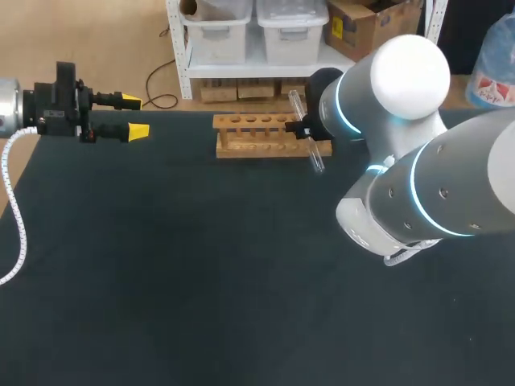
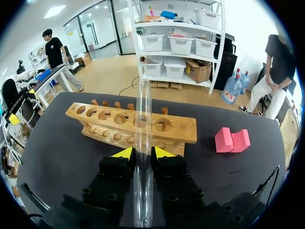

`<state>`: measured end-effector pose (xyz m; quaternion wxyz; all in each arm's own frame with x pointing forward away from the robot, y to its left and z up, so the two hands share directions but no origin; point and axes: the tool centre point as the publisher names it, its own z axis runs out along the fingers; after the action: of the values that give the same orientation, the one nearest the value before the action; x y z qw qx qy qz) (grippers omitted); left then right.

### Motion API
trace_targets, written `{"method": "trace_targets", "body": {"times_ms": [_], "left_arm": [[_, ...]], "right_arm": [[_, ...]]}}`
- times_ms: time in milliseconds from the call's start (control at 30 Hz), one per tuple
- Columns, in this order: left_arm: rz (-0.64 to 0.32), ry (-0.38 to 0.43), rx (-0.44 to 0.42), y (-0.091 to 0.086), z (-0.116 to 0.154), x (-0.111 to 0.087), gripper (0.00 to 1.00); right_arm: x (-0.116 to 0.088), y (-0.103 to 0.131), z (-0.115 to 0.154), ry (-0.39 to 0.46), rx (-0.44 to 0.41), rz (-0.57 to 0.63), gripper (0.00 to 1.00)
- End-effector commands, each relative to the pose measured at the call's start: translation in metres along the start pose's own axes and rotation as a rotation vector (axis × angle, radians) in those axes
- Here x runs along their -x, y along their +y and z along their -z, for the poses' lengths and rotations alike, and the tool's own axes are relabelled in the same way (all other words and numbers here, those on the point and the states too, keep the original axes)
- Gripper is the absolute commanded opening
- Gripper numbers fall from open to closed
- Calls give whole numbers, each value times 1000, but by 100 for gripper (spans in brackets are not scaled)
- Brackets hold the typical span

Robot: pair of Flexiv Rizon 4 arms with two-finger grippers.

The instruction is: Grasp the test tube, adjust it, and insert it.

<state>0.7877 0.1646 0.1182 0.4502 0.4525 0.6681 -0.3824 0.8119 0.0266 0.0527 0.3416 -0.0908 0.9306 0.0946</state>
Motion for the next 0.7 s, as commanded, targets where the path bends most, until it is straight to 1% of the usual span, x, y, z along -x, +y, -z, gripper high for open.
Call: {"method": "trace_targets", "body": {"times_ms": [33, 700], "left_arm": [[-3, -4, 3, -1, 0, -1, 100], [-3, -4, 3, -1, 0, -1, 100]], "right_arm": [[2, -1, -4, 20, 13, -1, 0], [-3, -1, -16, 69, 37, -2, 0]]}}
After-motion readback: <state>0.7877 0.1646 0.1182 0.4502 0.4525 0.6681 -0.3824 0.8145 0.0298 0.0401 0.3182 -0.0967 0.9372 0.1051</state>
